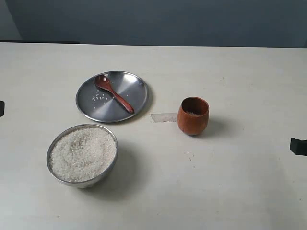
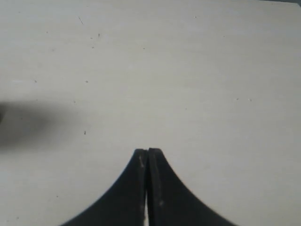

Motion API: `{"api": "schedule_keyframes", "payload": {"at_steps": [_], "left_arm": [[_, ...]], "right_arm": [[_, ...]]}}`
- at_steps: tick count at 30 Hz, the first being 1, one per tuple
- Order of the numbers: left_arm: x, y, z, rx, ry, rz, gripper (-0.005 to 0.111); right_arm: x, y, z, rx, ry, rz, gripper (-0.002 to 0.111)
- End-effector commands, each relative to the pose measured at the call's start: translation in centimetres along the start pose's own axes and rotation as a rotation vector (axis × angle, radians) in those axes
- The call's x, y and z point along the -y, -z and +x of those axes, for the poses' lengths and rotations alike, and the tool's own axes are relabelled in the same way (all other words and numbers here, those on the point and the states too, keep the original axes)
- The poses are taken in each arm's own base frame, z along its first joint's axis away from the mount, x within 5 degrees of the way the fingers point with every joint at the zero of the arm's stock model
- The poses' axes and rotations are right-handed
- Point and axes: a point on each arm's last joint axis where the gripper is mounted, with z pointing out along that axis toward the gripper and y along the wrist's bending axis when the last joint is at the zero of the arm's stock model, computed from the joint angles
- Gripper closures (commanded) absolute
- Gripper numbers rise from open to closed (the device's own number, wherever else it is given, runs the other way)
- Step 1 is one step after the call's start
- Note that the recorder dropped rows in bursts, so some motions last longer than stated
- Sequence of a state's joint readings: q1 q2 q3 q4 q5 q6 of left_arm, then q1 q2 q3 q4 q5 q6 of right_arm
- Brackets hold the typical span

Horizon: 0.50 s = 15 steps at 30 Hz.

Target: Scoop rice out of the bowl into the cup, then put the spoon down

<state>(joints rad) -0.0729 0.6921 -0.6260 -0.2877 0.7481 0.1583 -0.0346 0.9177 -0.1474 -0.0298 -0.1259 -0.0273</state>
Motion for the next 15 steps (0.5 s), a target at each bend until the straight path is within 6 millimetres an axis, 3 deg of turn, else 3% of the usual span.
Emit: {"api": "schedule_keyframes", "payload": {"at_steps": [1, 9, 15], "left_arm": [[0.0, 0.1, -0.2, 0.011, -0.008, -0.001, 0.106], [0.0, 0.1, -0.2, 0.011, -0.008, -0.001, 0.106], [0.0, 0.1, -0.2, 0.011, -0.008, -0.001, 0.106]], "right_arm": [[0.0, 0.0, 0.7, -0.062, -0.001, 0.003, 0.108], [0.0, 0.1, 1.7, -0.172, -0.004, -0.001, 0.108], [0.0, 0.1, 1.4, -0.144, -0.022, 0.001, 0.108]]}}
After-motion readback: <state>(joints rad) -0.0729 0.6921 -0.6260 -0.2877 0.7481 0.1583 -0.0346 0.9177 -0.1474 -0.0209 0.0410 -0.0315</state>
